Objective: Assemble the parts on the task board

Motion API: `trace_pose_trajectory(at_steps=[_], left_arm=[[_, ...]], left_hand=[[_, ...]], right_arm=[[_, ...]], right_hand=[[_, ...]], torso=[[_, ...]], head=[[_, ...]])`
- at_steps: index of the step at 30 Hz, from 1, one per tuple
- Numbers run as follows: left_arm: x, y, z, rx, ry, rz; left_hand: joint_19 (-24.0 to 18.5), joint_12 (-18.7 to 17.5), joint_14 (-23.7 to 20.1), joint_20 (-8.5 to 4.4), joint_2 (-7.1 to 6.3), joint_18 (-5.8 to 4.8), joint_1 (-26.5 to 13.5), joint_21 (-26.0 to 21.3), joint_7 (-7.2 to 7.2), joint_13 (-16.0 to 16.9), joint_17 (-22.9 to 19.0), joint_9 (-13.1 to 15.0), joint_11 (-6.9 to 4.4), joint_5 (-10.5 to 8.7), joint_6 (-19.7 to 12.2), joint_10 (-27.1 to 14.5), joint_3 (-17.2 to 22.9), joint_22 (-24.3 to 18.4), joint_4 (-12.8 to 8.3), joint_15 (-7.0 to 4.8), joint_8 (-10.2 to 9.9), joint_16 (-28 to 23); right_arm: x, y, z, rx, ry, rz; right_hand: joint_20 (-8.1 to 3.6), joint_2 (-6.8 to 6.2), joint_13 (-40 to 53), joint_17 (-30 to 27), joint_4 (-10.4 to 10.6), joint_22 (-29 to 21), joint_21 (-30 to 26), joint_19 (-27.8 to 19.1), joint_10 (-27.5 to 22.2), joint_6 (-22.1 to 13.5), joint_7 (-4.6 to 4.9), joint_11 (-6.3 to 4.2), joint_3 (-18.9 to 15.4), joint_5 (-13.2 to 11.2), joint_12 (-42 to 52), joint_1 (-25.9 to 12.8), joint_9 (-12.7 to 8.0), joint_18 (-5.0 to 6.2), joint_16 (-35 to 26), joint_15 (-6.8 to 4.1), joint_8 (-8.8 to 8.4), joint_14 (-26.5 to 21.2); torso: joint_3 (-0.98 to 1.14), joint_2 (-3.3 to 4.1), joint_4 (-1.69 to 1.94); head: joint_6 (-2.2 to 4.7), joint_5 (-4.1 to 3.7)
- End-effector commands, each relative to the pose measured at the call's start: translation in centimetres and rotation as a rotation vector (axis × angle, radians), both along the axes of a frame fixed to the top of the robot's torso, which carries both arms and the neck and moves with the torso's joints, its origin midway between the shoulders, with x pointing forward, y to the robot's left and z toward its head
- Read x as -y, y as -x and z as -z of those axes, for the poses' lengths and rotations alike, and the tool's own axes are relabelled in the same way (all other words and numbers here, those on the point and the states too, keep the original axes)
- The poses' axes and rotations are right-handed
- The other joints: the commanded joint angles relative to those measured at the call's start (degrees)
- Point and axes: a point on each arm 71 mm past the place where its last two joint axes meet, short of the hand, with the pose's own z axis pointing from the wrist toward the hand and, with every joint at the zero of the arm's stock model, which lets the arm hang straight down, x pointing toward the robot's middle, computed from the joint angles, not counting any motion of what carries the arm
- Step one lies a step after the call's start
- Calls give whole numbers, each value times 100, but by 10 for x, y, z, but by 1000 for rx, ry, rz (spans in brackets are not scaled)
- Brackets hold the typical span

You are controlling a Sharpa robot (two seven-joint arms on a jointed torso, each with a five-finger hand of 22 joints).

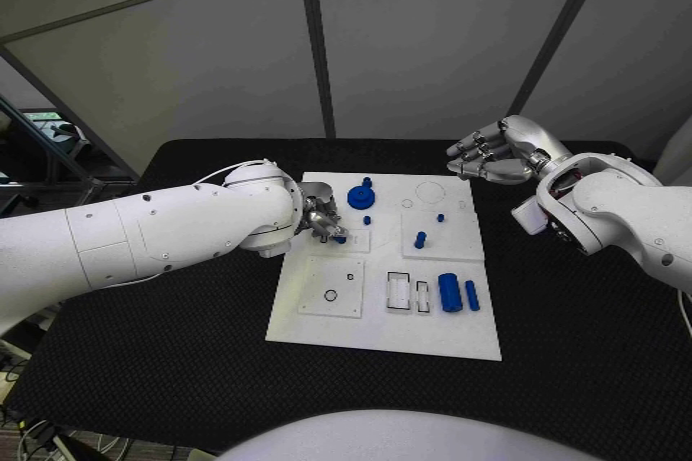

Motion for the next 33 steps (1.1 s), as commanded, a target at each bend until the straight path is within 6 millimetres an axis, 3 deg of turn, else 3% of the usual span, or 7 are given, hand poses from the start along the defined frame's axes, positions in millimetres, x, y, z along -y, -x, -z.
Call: trace_pose_trajectory(at_steps=[1, 10, 21, 33], left_arm=[[0, 3, 5, -34, -34, 20], [2, 2, 5, -39, -41, 29], [0, 1, 6, -42, -45, 25], [0, -1, 6, -31, -32, 9]], left_hand=[[44, 35, 602, 9, 46, -34, -7, 27, -28, 11, 1509, 4, -35, 37, 5, 29, 934, 130, -885, -45, 37, 14], [48, 45, 602, 6, 35, -35, -113, 29, -48, 3, 1509, 38, -46, 45, 12, 37, 924, 138, -868, -51, 68, 14], [75, 155, 602, -29, 44, -44, -836, 37, -127, 53, 1509, 57, -99, 24, 157, 74, 525, 187, -513, -90, 87, 14], [120, 255, 602, -42, 48, -59, -1164, 73, -146, 128, 1509, 53, -113, 20, 242, 117, 353, 260, -330, -102, 86, 14]], right_arm=[[-1, 0, -1, 3, 1, -12], [-2, 0, -1, 1, 1, -14], [-2, 0, -1, -2, 3, -14], [-1, 0, -1, -2, 3, -12]], right_hand=[[11, -15, -9, -6, -2, -9, -34, 35, 1, 10, 32, 29, -37, 38, -23, -62, -5, 54, -31, 41, -30, -1], [13, -11, -8, -9, 4, -16, -44, 38, 1, 16, 31, 29, -40, 40, -23, -69, -3, 55, -35, 42, -27, -1], [14, -10, -8, -11, 5, -19, -48, 40, 0, 17, 31, 29, -41, 43, -23, -70, -3, 55, -36, 42, -27, 0], [15, -9, -8, -14, 8, -25, -57, 43, -1, 17, 31, 28, -43, 55, -23, -73, -2, 56, -39, 43, -27, 0]], torso=[[-2, -1, 2], [-3, 1, -6], [0, 1, -3], [-1, 1, -3]], head=[[-3, 3], [-11, 12], [-26, 17], [-28, 8]])
